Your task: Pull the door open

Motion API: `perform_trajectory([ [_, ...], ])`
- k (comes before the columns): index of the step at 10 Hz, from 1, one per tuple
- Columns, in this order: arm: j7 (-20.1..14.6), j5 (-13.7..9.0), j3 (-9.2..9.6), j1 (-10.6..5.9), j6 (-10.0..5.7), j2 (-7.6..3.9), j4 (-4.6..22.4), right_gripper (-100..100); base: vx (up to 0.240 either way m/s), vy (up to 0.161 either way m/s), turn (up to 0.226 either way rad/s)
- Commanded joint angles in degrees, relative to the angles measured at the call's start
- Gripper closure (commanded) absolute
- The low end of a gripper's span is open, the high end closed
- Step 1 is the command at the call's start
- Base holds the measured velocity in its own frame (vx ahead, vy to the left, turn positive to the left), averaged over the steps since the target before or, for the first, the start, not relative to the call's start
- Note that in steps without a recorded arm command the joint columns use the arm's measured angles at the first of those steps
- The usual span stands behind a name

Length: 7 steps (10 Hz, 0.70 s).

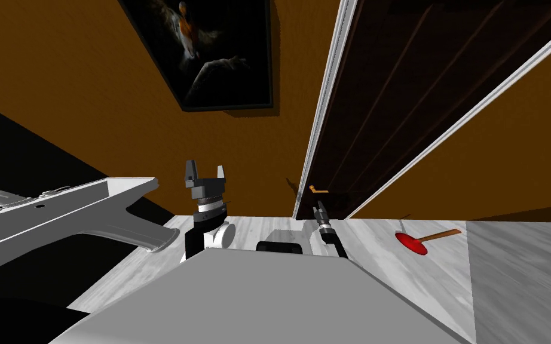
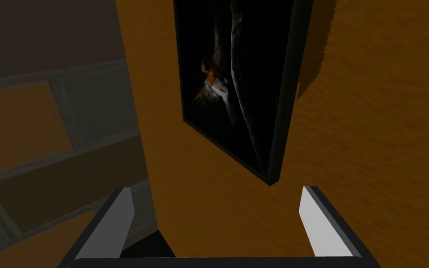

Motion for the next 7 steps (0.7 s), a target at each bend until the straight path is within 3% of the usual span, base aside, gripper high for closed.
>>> perform_trajectory([
  [1,0.1,-0.6,0.3,-0.49,-0.34,-0.41,1.7,-100,0.022,-0.102,0.107],
  [7,0.0,-2.6,1.51,-2.62,-2.24,-1.85,9.1,-100,0.03,-0.103,0.104],
])
